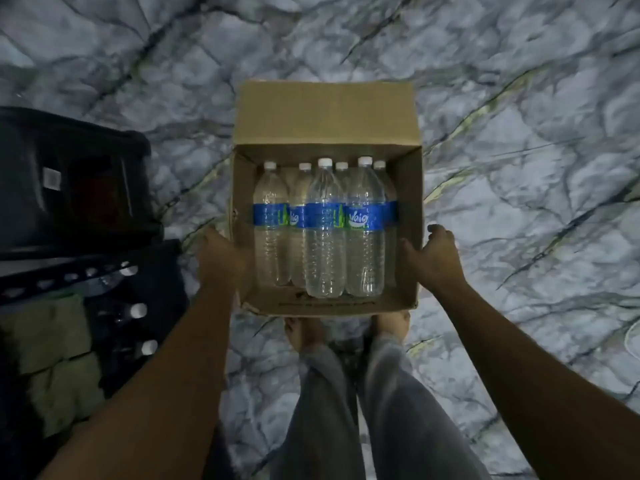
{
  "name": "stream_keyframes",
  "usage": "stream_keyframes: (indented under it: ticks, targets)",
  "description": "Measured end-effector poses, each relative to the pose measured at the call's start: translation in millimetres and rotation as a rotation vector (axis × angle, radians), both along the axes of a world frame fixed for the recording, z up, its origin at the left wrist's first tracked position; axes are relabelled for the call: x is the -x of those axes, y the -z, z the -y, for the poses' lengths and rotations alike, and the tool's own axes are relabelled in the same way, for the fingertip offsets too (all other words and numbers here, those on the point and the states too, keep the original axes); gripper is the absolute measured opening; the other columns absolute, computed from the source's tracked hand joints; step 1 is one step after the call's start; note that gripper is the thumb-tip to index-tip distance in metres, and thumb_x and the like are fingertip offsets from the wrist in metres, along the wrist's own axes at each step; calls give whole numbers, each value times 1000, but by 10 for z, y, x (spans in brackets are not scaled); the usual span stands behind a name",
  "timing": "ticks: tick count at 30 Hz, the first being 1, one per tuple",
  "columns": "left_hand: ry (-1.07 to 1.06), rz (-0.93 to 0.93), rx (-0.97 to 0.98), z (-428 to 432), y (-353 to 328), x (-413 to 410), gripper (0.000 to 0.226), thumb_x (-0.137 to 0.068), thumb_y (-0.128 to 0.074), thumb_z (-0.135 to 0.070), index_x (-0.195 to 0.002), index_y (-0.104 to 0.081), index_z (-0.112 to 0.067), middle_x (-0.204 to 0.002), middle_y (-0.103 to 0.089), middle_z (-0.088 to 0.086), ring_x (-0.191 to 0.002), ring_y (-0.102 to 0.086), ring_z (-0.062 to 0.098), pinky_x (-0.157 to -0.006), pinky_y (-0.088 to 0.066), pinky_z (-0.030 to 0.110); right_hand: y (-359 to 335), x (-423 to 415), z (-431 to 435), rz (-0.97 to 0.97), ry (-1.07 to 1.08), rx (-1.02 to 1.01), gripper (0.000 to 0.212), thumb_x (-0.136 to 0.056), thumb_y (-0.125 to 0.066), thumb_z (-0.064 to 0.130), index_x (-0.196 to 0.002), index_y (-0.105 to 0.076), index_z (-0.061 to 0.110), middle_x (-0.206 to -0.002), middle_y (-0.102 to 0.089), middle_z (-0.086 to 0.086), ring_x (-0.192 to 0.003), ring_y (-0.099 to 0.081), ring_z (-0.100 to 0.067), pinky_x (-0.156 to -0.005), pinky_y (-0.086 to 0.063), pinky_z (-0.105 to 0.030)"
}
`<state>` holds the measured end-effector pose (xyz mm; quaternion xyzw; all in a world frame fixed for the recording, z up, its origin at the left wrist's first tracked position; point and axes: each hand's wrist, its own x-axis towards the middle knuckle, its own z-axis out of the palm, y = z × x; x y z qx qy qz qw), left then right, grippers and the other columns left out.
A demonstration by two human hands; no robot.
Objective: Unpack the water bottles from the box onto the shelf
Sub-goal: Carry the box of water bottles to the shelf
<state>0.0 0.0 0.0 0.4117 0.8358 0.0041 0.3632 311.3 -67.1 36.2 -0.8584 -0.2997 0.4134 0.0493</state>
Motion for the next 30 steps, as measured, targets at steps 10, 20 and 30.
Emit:
stream_keyframes:
  ticks: [10,20,30]
  targets:
    - [27,-107,-67,-35,553,-34,31,-101,-50,-19,-117,-64,4,-116,-67,24,-111,-64,40,-89,-47,39,890,-140,10,64,127,-41,35,-93,-53,22,-123,-49,5,-116,-64,-21,-104,-60,-41,-82,-49,-43]
    - [180,-133,-26,-37,517,44,21,-97,-51,-6,-105,-64,9,-104,-68,30,-97,-66,42,-87,-55,53,997,-285,38,45,54,34,30,-95,-50,15,-113,-62,-5,-110,-66,-26,-98,-64,-44,-86,-54,-54]
    - [83,129,-56,240,-319,-1,21,-91,-55,10,-79,-61,-5,-74,-61,4,-77,-57,21,-56,-43,24,210,-509,-55,53,-221,-87,30,-82,-51,14,-54,-46,2,-57,-49,-15,-56,-46,-32,-55,-31,-29]
